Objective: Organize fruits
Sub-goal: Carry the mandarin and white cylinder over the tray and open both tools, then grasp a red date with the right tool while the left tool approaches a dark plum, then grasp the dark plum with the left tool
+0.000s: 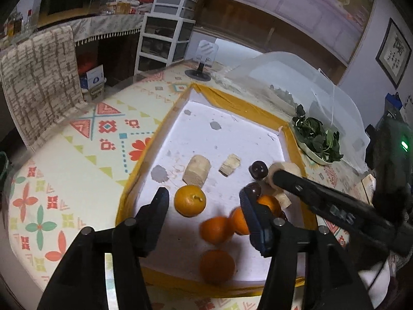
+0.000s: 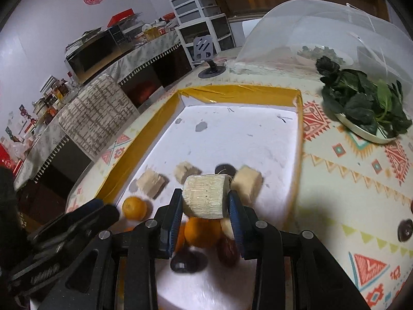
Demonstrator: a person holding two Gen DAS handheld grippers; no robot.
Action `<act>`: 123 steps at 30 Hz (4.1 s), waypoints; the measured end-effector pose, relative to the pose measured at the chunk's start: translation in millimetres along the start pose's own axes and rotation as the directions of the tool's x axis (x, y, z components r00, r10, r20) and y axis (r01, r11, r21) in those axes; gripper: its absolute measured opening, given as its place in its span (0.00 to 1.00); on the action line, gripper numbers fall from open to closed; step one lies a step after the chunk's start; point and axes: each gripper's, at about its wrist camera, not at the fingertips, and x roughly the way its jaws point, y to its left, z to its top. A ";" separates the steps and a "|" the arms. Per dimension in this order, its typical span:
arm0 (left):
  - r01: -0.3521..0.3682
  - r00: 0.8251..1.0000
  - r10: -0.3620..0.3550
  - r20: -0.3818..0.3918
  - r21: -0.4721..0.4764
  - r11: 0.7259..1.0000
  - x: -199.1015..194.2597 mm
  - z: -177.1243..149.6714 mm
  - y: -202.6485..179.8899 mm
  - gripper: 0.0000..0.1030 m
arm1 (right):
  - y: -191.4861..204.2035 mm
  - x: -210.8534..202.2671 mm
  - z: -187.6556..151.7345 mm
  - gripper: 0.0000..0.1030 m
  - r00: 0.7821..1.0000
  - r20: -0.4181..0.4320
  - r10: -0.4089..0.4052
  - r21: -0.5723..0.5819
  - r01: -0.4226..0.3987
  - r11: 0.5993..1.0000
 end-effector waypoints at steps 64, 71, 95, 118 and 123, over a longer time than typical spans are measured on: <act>-0.096 0.994 0.057 0.089 0.531 0.842 -23.7 -80.1 -237.0 0.88 | -236.8 -182.6 -92.1 0.44 0.959 0.170 -0.226 0.350 0.156 0.924; -0.091 0.995 0.055 0.084 0.530 0.843 -22.2 -80.5 -235.9 0.88 | -235.6 -181.7 -92.6 0.44 0.959 0.167 -0.230 0.350 0.161 0.923; 0.181 0.982 -0.137 -0.134 0.424 0.887 23.2 -73.0 -242.5 0.88 | -258.1 -132.0 -45.8 0.44 0.961 0.045 -0.273 0.294 0.249 0.923; 0.256 0.960 -0.170 -0.224 0.449 0.856 88.7 -69.2 -292.4 0.88 | -292.5 -131.5 -48.9 0.21 0.959 0.072 -0.273 0.385 0.226 0.895; 0.274 0.957 -0.187 -0.222 0.483 0.831 104.4 -72.3 -313.8 0.88 | -303.1 -140.7 -49.3 0.21 0.961 0.087 -0.262 0.422 0.203 0.884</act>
